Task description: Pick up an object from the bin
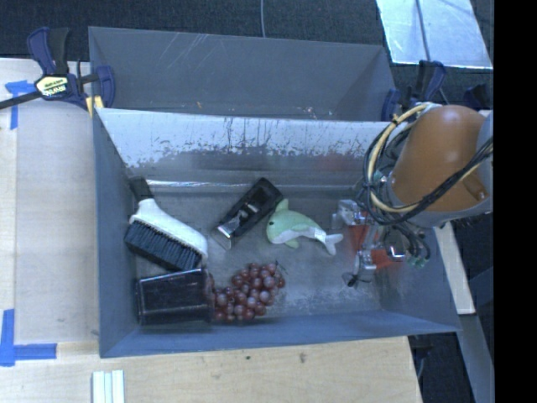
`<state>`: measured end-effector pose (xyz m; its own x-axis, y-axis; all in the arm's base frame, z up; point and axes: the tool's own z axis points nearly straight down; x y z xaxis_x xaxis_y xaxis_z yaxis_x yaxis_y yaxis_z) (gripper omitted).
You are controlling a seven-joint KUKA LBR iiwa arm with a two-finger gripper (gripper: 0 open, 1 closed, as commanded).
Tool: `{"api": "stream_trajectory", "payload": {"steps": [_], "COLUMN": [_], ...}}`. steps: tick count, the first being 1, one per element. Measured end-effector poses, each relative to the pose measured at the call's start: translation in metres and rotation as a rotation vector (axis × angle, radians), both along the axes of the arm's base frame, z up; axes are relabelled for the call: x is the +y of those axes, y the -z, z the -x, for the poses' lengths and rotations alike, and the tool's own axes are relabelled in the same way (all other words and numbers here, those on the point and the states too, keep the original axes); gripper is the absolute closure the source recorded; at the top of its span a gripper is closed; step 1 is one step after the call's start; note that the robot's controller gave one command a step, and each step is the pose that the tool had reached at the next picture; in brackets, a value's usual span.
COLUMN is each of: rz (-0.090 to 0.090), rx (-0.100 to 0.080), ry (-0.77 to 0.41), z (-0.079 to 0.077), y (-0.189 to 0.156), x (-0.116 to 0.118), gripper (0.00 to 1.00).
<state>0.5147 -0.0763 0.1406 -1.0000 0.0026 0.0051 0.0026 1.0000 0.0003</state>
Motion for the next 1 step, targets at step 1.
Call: {"api": "stream_trajectory", "payload": {"steps": [1], "rz": [0.001], "rx": [-0.008], "ry": [-0.002], "z": [-0.0021], "y": [-0.0042], "x": [0.0002], "gripper": [0.00]}}
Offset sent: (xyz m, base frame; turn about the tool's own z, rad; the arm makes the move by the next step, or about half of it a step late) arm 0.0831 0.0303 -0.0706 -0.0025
